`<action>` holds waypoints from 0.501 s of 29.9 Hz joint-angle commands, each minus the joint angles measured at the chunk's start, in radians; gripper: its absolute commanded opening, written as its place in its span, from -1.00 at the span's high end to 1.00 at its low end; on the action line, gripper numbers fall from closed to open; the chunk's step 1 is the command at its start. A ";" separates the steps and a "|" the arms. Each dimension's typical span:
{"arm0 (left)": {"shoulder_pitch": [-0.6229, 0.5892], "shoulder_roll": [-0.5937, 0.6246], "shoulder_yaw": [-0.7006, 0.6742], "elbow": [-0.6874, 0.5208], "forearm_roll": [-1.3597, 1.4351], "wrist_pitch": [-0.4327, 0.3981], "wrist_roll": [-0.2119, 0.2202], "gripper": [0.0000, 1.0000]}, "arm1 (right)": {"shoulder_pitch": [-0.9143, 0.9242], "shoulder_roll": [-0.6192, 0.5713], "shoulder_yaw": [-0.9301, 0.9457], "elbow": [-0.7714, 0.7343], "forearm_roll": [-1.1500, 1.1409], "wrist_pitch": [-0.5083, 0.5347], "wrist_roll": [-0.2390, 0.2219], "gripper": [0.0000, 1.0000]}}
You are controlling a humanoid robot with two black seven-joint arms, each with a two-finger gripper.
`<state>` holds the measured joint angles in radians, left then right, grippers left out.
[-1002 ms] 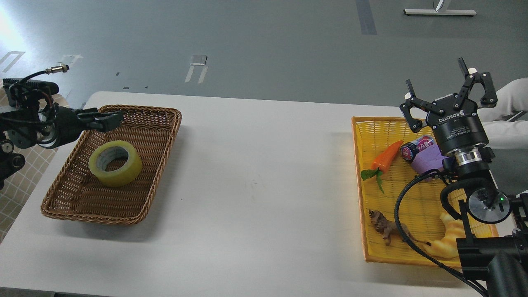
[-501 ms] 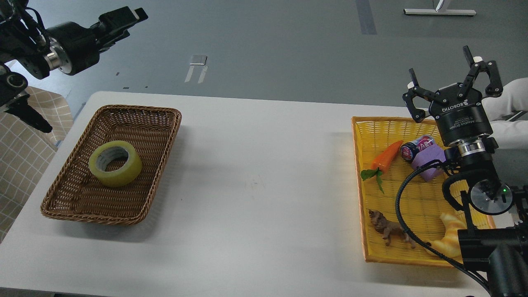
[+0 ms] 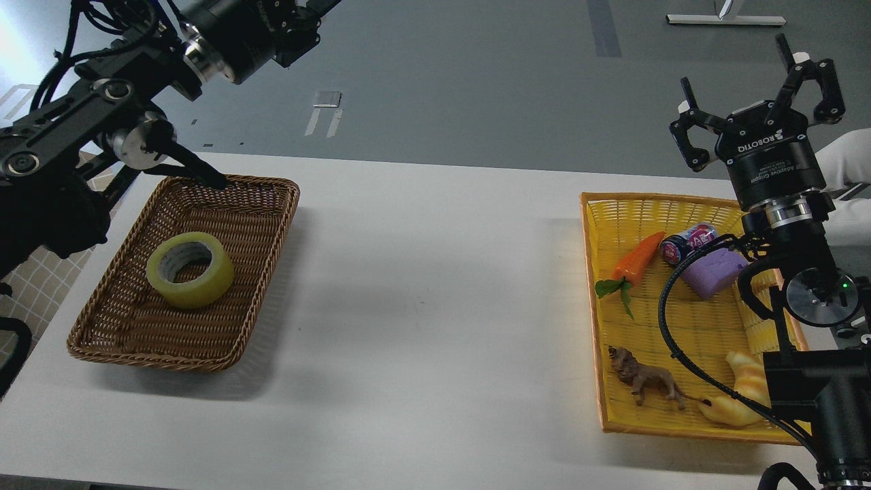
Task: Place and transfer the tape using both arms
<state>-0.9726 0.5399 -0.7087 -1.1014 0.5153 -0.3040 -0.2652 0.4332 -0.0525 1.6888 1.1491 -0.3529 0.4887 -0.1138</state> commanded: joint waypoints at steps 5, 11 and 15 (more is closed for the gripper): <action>0.041 -0.101 -0.044 -0.002 -0.069 -0.063 0.000 -0.95 | 0.044 -0.082 -0.024 -0.057 0.000 0.000 -0.006 -0.98; 0.107 -0.153 -0.063 -0.006 -0.070 -0.086 0.001 -0.95 | 0.090 -0.089 -0.066 -0.100 0.000 0.000 -0.009 -0.98; 0.193 -0.196 -0.129 -0.006 -0.070 -0.113 0.003 -0.95 | 0.101 -0.086 -0.090 -0.115 0.000 0.000 -0.017 -0.98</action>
<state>-0.8346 0.3708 -0.7958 -1.1074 0.4439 -0.4004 -0.2641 0.5276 -0.1413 1.6130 1.0471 -0.3529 0.4887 -0.1270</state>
